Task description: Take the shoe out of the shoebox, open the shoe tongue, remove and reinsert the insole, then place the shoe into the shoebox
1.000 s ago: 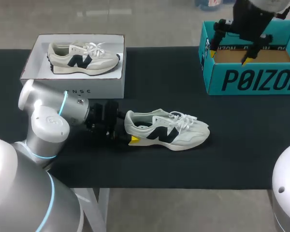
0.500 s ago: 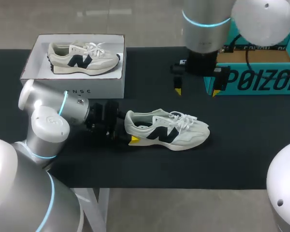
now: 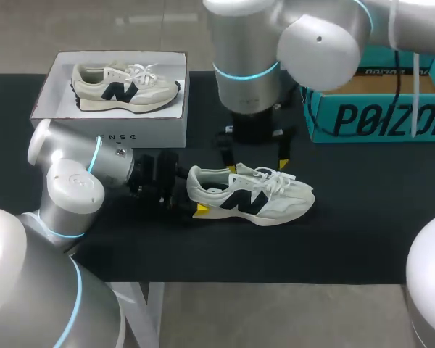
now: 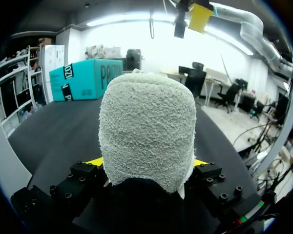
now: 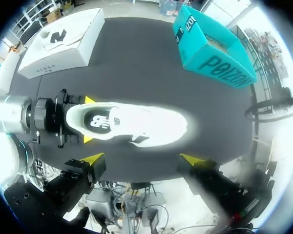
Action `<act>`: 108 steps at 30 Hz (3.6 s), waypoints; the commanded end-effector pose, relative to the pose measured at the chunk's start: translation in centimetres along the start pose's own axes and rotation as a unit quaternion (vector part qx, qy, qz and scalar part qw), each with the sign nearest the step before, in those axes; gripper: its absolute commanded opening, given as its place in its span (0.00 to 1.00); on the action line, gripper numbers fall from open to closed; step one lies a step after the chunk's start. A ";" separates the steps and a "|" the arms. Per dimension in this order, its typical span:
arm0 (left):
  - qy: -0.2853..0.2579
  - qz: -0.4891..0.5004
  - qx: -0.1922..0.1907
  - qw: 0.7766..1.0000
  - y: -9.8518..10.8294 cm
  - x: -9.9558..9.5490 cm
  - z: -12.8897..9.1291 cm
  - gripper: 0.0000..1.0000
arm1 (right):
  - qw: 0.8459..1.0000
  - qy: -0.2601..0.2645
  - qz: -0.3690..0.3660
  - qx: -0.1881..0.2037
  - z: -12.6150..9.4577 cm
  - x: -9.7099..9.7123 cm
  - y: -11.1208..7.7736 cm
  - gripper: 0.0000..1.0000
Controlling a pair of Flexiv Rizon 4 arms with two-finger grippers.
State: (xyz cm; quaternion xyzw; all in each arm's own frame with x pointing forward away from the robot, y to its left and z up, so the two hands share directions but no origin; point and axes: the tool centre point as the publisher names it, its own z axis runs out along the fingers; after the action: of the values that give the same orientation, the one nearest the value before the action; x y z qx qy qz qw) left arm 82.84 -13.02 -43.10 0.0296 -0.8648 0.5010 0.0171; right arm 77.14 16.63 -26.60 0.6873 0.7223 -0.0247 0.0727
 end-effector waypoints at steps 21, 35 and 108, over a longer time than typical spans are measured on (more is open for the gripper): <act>-0.001 0.000 0.001 1.000 0.3 0.1 0.5 0.00 | 0.995 -0.092 0.020 0.012 6.5 4.6 4.2 1.00; -0.001 0.000 0.001 1.000 0.3 0.1 0.5 0.00 | 0.990 -0.136 0.038 0.018 8.7 2.2 5.0 0.90; -0.001 0.000 0.001 1.000 0.3 0.1 0.5 0.00 | 0.842 0.082 -0.532 -0.039 -1.7 -6.3 5.9 1.00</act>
State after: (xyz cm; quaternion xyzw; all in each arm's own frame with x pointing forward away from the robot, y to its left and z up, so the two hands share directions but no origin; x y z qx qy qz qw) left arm 82.83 -13.09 -43.10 0.0296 -0.8649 0.5007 0.0175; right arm 84.27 10.81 -26.75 0.6841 0.7134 -0.0963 0.1173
